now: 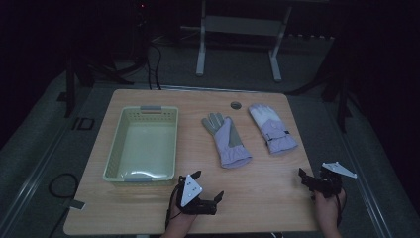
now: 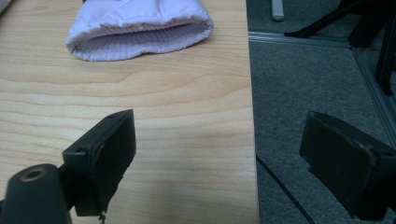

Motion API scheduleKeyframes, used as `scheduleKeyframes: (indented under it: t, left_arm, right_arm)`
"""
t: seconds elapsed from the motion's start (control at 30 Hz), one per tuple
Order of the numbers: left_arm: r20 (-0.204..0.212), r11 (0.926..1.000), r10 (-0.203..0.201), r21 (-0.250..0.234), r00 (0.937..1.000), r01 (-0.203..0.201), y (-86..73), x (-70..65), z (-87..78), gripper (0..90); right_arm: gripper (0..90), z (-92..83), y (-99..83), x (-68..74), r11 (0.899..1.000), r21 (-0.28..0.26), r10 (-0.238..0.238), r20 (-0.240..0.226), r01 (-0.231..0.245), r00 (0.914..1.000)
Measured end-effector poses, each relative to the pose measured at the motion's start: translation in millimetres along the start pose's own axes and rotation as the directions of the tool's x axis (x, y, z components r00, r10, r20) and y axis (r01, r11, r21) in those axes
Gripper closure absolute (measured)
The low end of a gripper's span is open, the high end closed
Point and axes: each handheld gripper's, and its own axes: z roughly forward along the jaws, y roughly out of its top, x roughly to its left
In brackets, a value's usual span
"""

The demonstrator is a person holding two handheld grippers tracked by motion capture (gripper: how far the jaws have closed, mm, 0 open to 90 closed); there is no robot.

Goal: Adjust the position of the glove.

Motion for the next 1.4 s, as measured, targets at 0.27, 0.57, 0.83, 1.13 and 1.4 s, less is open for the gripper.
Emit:
scheduleKeyframes:
  t: [0.27,0.57,0.83,1.13,1.4]
  left_arm:
    - [0.003,1.0000,0.005,-0.001,1.0000,-0.005,0.0,-0.3,0.1,0.7]
    - [0.002,1.0000,0.005,0.000,1.0000,-0.005,0.1,-0.3,0.1,0.7]
    - [0.017,1.0000,0.002,-0.004,0.9999,-0.002,-0.1,-0.3,0.1,0.7]
    - [0.027,1.0000,0.002,-0.003,0.9996,-0.002,0.0,0.1,0.1,0.7]
    - [0.043,1.0000,-0.003,-0.001,0.9991,0.003,0.0,-0.4,0.3,0.7]
  right_arm:
    - [10.7,-2.5,-0.3,0.4,1.000,0.005,0.025,-0.049,-0.025,0.9985]
    - [11.0,-20.5,20.2,-0.3,0.998,-0.061,-0.010,-0.018,0.009,0.9998]
    - [13.3,-38.6,60.8,6.2,0.991,-0.130,-0.047,-0.139,0.029,0.9891]
    - [13.2,-57.0,122.2,36.4,0.973,-0.115,-0.220,-0.201,0.200,0.9546]
    - [11.4,-61.3,157.6,63.2,0.947,-0.141,-0.310,-0.170,0.289,0.9353]
